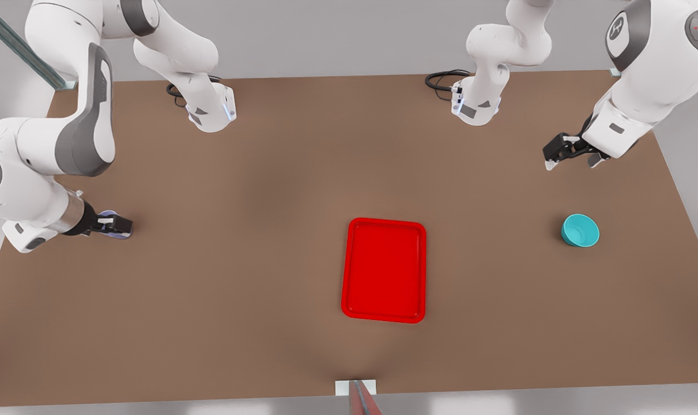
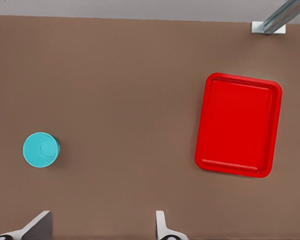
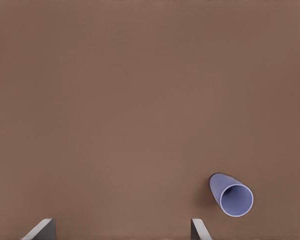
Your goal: Place the bowl on the tray with the left arm and the cup on the tray with the right arm
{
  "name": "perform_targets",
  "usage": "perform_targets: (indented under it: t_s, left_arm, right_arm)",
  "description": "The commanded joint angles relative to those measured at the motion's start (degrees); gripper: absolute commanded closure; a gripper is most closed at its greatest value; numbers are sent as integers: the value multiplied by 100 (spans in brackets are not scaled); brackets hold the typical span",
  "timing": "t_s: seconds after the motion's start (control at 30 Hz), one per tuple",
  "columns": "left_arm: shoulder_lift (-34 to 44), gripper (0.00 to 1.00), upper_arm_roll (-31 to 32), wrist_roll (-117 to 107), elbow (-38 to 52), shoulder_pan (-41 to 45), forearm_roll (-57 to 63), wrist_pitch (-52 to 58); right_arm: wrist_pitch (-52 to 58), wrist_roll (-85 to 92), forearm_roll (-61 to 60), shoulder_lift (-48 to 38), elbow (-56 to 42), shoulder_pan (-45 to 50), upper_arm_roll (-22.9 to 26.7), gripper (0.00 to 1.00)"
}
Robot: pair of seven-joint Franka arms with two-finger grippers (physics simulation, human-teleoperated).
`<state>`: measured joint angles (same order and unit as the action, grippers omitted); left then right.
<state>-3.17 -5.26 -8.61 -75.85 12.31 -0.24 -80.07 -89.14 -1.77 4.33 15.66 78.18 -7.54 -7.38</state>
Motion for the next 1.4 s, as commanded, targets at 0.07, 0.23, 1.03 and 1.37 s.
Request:
perform_targets:
  t_s: [0.07, 0.23, 1.03, 1.37]
  left_arm:
    - [-69, 0, -80, -9, 0, -167, -20, -9]
    - [-1476, 0, -362, 1528, 35, -1863, -687, -703]
    - [-3287, 0, -573, 4772, -1846, -3533, -2472, -3551]
    - [-3691, 0, -581, 4992, -1837, -3604, -2490, -3753]
  right_arm:
    - [2, -17, -2, -2, 13, -2, 9, 0]
    - [-7, -25, -2, 68, 39, -29, 9, 0]
    - [37, -25, -99, 16, 48, -2, 0, 0]
    - [54, -25, -2, 7, 48, 7, -9, 0]
